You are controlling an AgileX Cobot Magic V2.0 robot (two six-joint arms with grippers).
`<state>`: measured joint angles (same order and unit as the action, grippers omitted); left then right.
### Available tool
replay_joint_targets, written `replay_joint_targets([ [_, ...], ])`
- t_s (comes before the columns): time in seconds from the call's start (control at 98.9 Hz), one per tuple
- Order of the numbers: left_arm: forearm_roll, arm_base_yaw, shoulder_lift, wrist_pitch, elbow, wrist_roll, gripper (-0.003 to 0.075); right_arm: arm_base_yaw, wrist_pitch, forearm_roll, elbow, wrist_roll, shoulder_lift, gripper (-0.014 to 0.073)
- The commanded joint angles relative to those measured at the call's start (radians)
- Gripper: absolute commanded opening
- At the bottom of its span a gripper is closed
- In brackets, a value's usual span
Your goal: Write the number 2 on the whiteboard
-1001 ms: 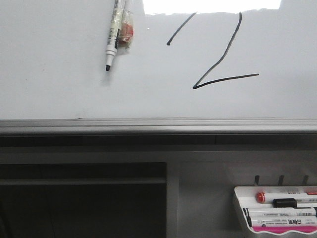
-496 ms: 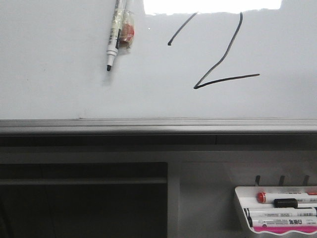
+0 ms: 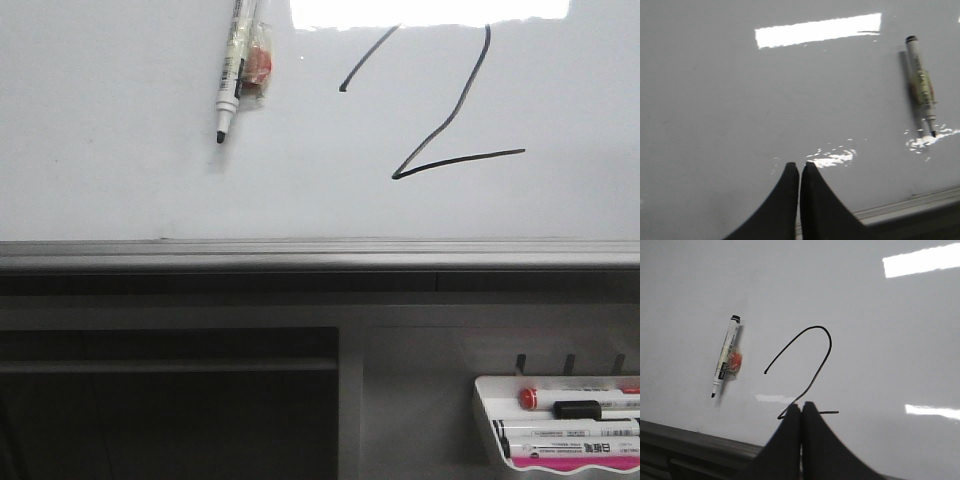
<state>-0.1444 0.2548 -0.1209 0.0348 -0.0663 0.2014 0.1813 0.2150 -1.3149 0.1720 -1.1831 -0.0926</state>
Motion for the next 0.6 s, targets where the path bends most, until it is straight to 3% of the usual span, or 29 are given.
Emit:
replay_joint_targets([
  [0.0,0.051,-0.058,0.048,0.062,0.009,-0.086,-0.002,-0.003,-0.026,-0.017,0.024,-0.008,-0.011,-0.0074],
  [0.334,0.049,-0.159,0.153,0.01,0.081,-0.097,-0.002,-0.003,-0.028,-0.017,0.024,-0.008,-0.011,-0.0074],
  [0.587,0.049,-0.157,0.151,0.009,0.079,-0.097,-0.002,-0.003,-0.028,-0.017,0.024,-0.008,-0.011,-0.0074],
])
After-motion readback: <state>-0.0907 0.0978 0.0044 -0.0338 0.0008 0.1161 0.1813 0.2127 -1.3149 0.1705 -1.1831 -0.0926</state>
